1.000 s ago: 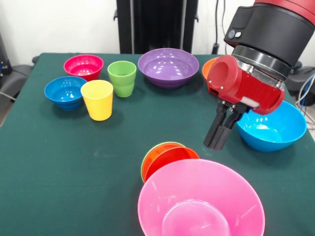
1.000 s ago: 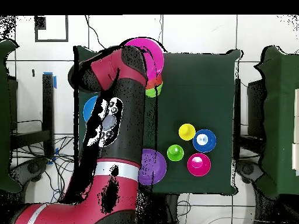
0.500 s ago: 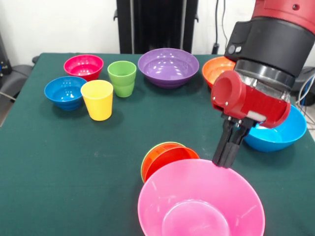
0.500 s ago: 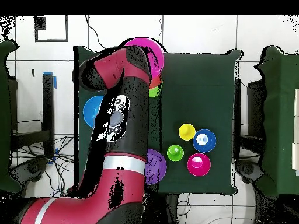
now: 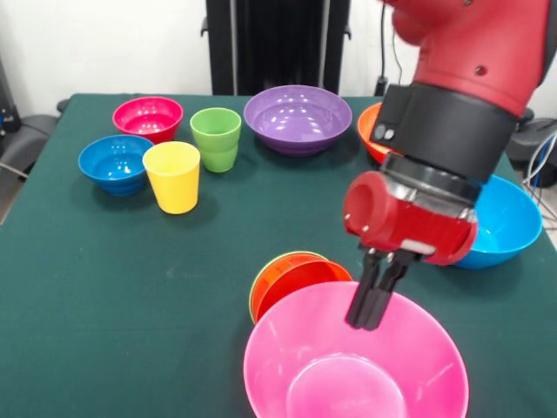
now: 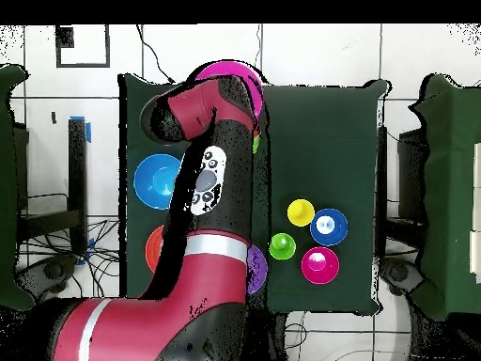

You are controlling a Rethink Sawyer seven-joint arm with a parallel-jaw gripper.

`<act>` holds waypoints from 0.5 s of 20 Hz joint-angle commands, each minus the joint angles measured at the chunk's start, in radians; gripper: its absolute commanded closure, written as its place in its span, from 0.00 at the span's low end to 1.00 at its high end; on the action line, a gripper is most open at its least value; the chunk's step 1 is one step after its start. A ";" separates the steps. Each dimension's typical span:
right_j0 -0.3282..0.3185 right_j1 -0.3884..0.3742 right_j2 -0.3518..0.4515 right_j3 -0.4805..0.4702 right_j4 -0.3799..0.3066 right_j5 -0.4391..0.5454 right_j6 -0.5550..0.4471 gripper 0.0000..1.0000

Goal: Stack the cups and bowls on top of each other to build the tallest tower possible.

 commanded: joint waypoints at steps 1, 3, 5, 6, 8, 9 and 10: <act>-0.049 0.033 0.155 0.045 -0.064 0.013 -0.216 1.00; -0.053 0.022 0.163 0.054 -0.066 0.021 -0.232 1.00; -0.054 0.014 0.167 0.059 -0.069 0.030 -0.239 1.00; -0.054 0.011 0.167 0.060 -0.070 0.034 -0.239 1.00; -0.052 0.004 0.170 0.063 -0.075 0.050 -0.254 1.00; -0.050 -0.001 0.169 0.068 -0.076 0.058 -0.257 1.00; -0.048 -0.006 0.169 0.074 -0.077 0.066 -0.260 1.00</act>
